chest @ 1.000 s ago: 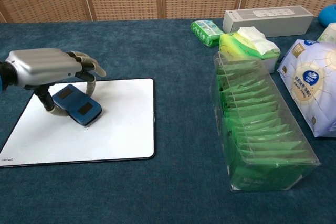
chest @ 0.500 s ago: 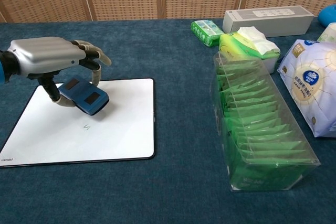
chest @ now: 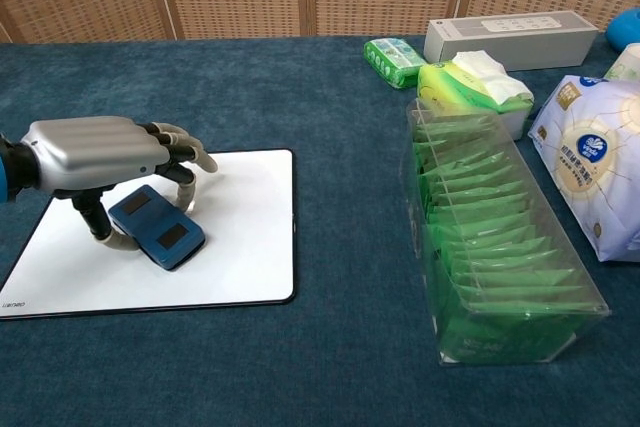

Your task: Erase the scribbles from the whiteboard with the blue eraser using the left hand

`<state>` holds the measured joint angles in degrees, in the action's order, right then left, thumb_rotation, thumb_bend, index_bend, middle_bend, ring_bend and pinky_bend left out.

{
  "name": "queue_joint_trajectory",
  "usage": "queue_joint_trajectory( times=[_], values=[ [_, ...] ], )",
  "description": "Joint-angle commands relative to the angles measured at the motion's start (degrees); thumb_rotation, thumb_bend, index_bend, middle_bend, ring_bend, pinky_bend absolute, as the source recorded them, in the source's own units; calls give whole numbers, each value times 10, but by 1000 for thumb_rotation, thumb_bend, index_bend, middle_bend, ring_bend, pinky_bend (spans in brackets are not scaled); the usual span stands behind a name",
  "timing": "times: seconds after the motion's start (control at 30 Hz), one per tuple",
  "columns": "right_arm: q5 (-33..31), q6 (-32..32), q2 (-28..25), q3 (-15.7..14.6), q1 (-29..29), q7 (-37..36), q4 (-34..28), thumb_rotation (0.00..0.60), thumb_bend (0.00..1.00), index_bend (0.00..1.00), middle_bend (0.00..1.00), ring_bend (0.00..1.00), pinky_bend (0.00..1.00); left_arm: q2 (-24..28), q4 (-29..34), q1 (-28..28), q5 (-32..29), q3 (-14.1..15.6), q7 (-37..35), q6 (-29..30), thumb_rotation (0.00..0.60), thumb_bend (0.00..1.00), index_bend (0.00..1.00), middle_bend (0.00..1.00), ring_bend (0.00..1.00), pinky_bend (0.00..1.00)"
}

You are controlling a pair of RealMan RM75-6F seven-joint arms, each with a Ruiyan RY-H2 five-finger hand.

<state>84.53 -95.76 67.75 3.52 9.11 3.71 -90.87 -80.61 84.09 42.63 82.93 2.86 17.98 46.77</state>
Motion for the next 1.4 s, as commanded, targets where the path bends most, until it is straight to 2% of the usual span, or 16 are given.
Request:
queue_joint_trajectory(
  times=[0.03,0.37,0.97,1.4],
  values=[
    [1,0,0,0,0,-1,0,600,231,142,107,0,34,2,10,0,5,4,5,0,600,280,700,142,0,0],
    [0,0,2,0,0,-4,4,600,231,141,107,0,34,14,45,1,24,12,0,2,600,280,702,143,0,0],
    [0,-1,2,1,1,-6,5,600,232,141,107,0,34,-7,-1,1,-1,-14,42,17,600,281,706,130,0,0],
    [0,-2,1,0,3,-7,6,600,231,140,107,0,34,-13,3,-2,9,0,39,15,600,280,718,116,0,0]
  ],
)
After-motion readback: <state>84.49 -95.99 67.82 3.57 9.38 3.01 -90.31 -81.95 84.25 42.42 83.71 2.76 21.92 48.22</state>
